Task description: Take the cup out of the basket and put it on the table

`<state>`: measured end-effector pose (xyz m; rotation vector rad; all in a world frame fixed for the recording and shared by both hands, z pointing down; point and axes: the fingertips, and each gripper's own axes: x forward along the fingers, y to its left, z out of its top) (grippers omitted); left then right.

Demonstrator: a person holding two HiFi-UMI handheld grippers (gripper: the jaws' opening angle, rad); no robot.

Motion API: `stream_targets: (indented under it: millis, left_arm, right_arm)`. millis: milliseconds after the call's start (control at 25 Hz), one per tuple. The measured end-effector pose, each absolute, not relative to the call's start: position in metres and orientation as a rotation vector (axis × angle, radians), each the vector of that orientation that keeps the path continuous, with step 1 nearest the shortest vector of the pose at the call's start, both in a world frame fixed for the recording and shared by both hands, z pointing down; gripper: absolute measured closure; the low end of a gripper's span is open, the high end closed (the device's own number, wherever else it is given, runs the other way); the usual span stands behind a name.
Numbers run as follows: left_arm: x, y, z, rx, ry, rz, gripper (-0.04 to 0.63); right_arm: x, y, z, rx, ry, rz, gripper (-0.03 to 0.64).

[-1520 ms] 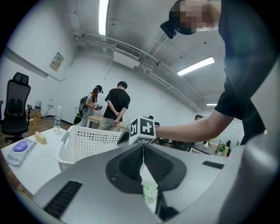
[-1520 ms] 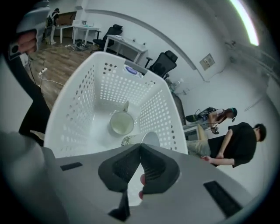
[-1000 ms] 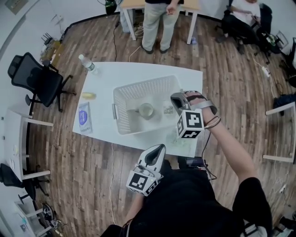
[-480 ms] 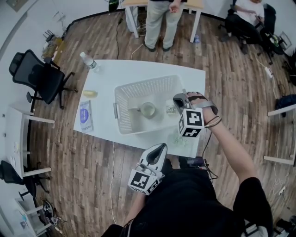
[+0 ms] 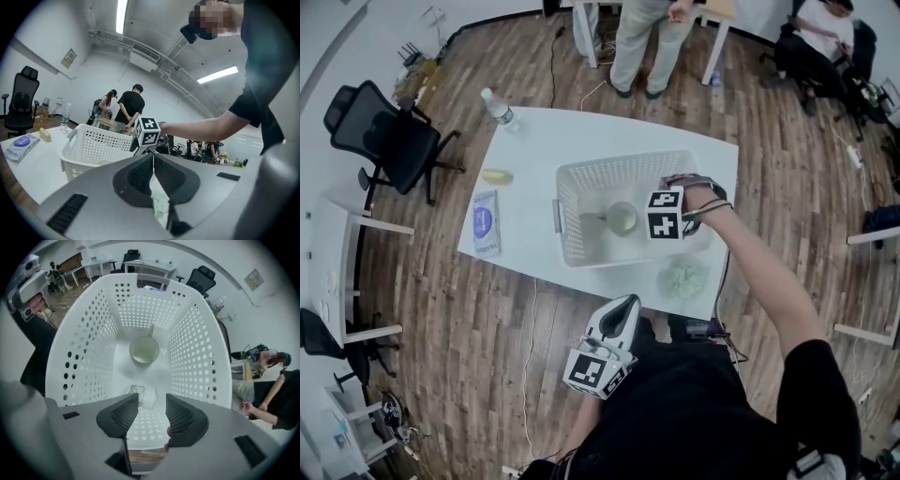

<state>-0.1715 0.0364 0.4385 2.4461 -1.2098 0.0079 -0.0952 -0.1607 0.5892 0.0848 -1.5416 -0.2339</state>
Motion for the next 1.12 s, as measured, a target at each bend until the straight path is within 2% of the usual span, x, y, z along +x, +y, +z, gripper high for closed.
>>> stream_targets:
  millis: [360,760,800,920,1120]
  left_arm:
    - [-0.230,0.042,0.448,2.314,-1.324,0.015,0.584]
    - [-0.256,0.056,0.459,2.259,-1.382,0.065,0.584]
    - [-0.257,0.055,0.458,2.260,-1.379,0.062,0.584]
    - [-0.255,0.052,0.459,2.279,-1.359,0.061,0.584]
    - [-0.239,0.050,0.455,2.319,-1.313,0.065,0.584]
  right_arm:
    - [-0.096,-0.190,0.647,-0.054,-1.306,-0.006,0.417]
    - [-0.087,-0.183,0.684,-0.087,-1.237,0.146,0.419]
    - [-0.090,-0.181,0.683,-0.092,-1.247,0.149,0.435]
    - [-0.098,-0.171,0.680,-0.124,-1.273,0.152,0.541]
    - [-0.092,-0.154,0.673,-0.149,-1.313,0.214,0.565]
